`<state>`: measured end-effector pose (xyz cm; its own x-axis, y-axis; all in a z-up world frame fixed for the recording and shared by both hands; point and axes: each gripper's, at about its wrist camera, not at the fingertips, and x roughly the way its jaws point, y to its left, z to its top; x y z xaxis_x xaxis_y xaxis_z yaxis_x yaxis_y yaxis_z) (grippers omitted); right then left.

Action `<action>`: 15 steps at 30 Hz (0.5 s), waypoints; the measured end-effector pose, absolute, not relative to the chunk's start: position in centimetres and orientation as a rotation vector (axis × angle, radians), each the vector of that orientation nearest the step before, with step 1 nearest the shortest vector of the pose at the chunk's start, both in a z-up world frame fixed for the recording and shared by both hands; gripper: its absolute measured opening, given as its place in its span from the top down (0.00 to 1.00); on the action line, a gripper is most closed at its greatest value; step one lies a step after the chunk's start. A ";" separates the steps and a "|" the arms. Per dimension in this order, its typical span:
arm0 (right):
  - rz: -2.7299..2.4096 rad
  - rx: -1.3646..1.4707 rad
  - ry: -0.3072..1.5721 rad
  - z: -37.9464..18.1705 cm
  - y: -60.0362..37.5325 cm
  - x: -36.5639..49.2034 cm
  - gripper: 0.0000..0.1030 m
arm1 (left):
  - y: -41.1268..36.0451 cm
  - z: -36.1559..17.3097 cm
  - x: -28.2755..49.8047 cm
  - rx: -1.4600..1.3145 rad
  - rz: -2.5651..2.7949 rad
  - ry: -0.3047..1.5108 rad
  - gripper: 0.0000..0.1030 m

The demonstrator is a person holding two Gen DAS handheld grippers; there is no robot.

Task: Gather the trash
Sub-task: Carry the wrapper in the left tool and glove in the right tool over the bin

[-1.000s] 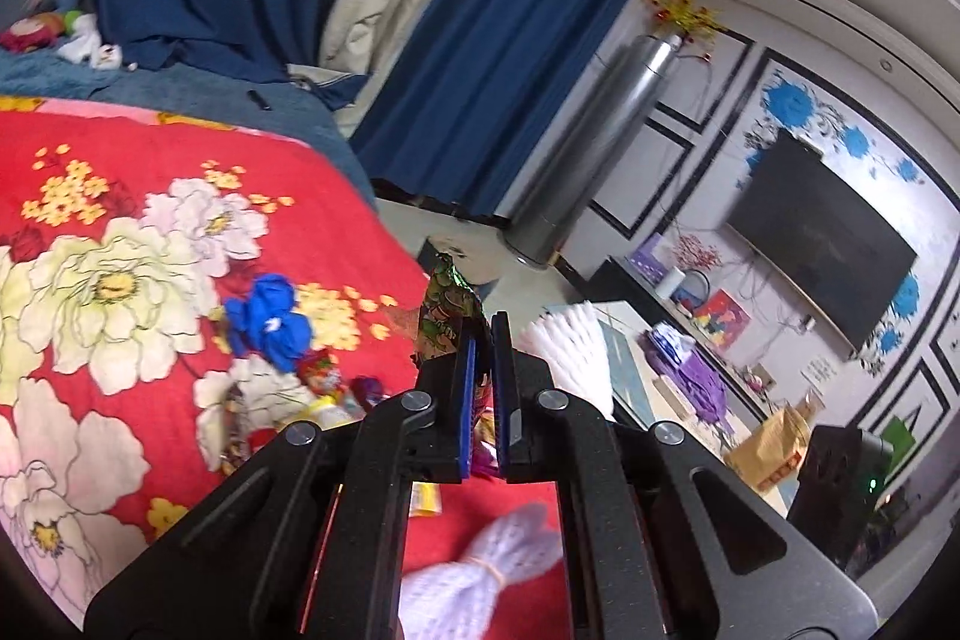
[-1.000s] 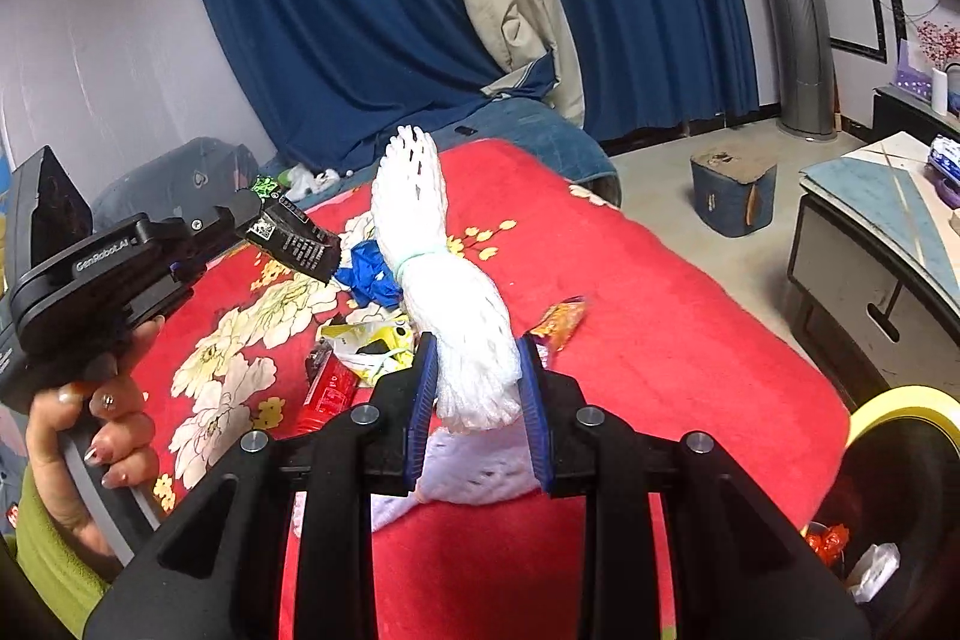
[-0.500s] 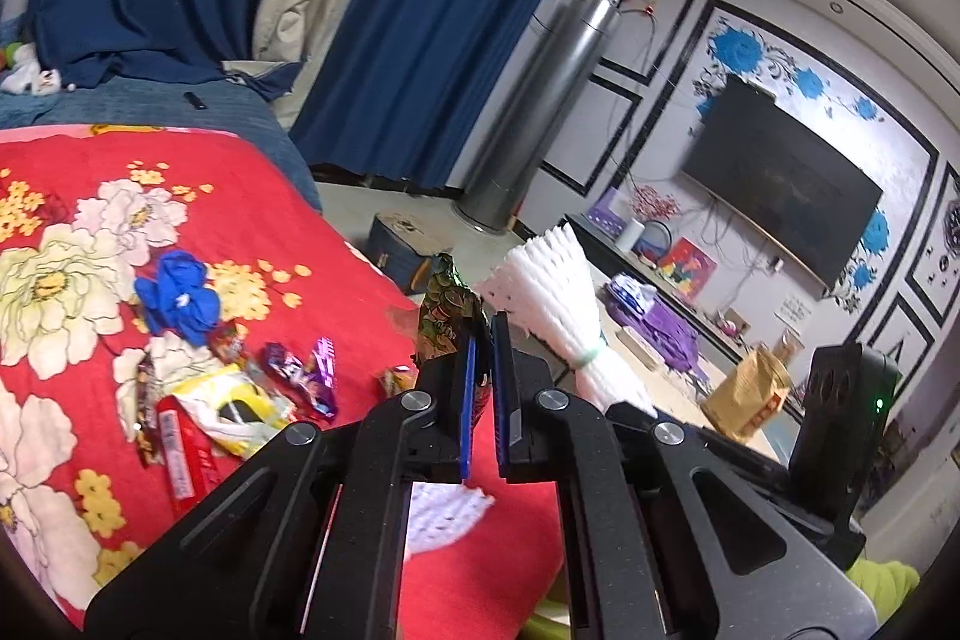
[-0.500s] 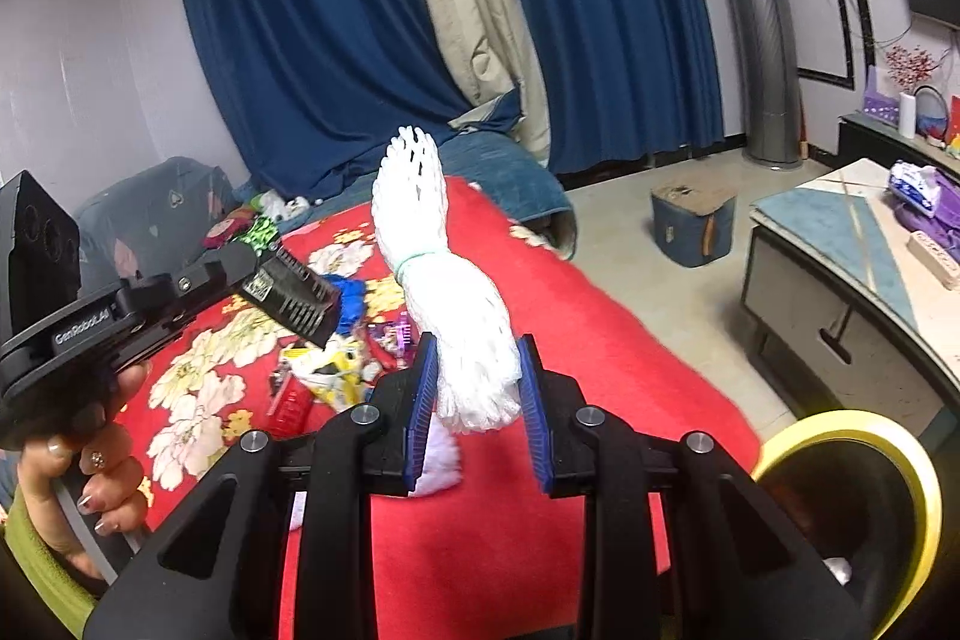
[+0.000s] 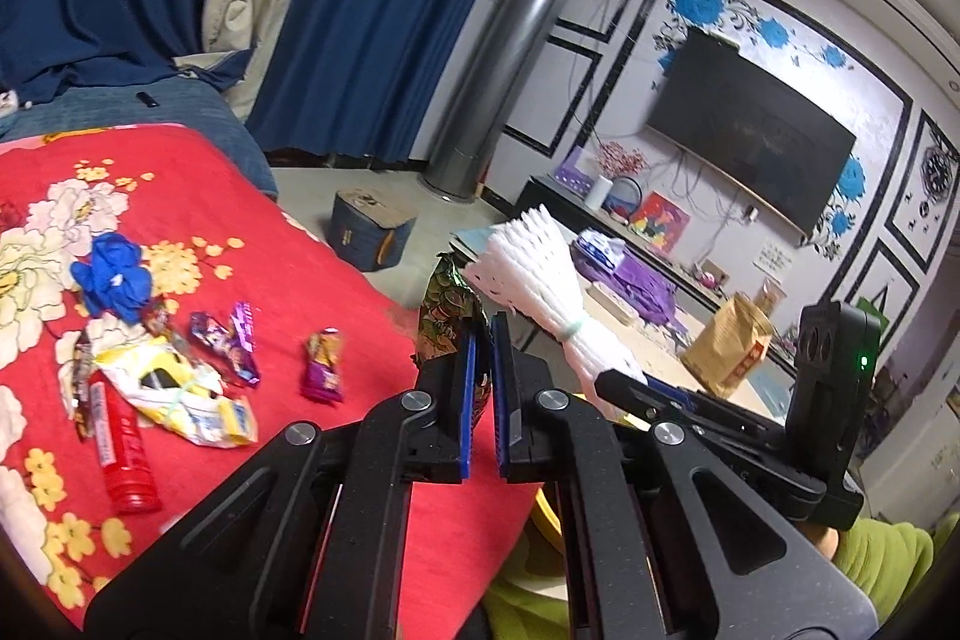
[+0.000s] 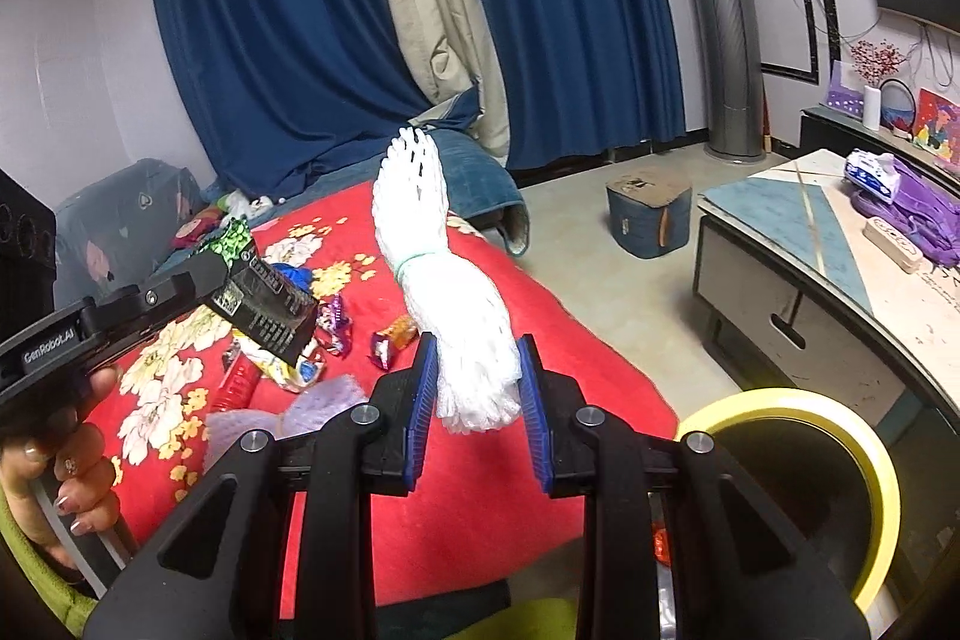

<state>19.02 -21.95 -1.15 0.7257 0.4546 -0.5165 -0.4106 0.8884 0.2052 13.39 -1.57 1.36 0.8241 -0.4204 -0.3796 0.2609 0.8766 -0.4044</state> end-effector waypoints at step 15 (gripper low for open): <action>0.357 0.107 0.596 -2.7 -27.4 17.7 0.75 | -6.3 0.4 13.6 -0.273 -0.461 0.514 0.98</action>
<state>17.74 -27.40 -2.70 0.7686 0.3584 -0.5298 -0.2975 0.9335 0.2000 13.59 -6.26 0.38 0.7722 -0.4870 -0.4081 0.3530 0.8629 -0.3617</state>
